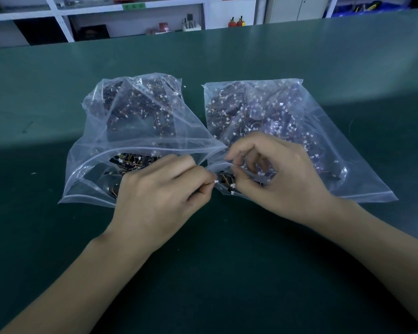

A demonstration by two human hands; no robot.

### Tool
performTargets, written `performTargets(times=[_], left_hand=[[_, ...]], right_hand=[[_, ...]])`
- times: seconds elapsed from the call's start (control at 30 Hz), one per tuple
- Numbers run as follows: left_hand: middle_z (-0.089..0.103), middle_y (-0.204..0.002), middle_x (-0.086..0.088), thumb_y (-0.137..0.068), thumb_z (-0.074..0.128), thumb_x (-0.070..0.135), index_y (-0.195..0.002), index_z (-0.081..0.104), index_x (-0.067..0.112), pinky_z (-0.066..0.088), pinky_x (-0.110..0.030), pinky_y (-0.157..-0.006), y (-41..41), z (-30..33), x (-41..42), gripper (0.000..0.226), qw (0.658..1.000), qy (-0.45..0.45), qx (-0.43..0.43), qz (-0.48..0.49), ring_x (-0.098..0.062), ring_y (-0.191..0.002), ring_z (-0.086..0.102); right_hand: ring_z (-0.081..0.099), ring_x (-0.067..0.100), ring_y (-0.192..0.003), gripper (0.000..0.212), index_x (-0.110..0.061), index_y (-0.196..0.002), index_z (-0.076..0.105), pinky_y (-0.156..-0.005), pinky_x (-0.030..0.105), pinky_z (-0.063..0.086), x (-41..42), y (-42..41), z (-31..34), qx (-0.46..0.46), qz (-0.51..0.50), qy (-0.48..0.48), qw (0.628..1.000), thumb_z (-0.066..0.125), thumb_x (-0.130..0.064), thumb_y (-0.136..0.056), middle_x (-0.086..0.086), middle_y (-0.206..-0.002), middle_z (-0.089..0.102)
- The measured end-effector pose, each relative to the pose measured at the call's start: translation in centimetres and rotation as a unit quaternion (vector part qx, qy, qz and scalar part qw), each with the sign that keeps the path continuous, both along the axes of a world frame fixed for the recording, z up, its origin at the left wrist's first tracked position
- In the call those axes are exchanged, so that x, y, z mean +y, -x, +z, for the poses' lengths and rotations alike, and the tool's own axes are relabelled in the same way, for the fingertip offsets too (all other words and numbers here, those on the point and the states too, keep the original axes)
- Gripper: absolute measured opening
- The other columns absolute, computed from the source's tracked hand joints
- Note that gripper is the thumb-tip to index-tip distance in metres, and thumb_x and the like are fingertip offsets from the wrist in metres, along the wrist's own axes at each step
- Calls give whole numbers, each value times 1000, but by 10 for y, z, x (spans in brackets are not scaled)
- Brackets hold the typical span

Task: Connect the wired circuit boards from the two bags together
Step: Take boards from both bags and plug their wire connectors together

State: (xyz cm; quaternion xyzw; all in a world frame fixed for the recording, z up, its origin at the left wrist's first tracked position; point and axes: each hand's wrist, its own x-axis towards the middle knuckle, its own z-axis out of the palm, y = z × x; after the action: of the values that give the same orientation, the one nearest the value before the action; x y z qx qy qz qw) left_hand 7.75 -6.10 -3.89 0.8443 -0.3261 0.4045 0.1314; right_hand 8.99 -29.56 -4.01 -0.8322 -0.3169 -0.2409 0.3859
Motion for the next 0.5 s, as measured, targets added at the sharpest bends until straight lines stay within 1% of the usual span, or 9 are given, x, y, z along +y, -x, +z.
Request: performTargets(times=[0.1,0.23,0.3,0.4,0.47,0.5], left_hand=[[53,-67,2,-98,66,9,-75,73,20,45,-38,-45,0,2,-3,26,999,-25,-25,31,-18,-60,55],[52,-70,2,-100,67,13,-78,73,21,43,-38,-42,2,4,-5,25,995,-79,-10,56,-19,-63,57],[53,-71,2,-97,73,14,-78,73,21,42,-36,-41,4,4,-9,20,992,-106,16,64,-21,-64,60],[55,-71,1,-85,89,18,-75,74,21,42,-33,-40,4,3,-17,19,986,-132,72,67,-24,-65,65],[59,-72,1,-81,94,21,-76,76,21,46,-34,-40,4,1,-19,19,983,-136,102,70,-25,-66,68],[60,-73,1,-82,94,21,-79,77,21,48,-35,-41,3,0,-18,16,983,-135,102,67,-26,-67,69]], right_hand=[[60,14,-70,28,-12,-107,72,-71,15,45,-2,-1,1,-1,1,-13,1000,77,5,-85,-5,-92,68],[60,13,-71,27,-12,-107,72,-73,13,44,-2,-1,1,-10,4,-15,1000,76,5,-86,-4,-92,68],[60,13,-71,27,-12,-106,72,-72,13,44,-1,0,1,-9,3,-14,1000,76,5,-85,-4,-92,68],[59,14,-69,29,-13,-105,73,-70,14,45,2,2,0,-3,1,-3,1000,77,6,-84,-4,-92,68],[59,15,-68,29,-13,-105,73,-68,18,47,4,4,-1,7,5,8,1000,77,6,-83,-5,-93,68],[59,16,-68,29,-13,-105,74,-67,20,47,4,4,-2,13,6,12,1000,77,5,-83,-6,-93,67]])
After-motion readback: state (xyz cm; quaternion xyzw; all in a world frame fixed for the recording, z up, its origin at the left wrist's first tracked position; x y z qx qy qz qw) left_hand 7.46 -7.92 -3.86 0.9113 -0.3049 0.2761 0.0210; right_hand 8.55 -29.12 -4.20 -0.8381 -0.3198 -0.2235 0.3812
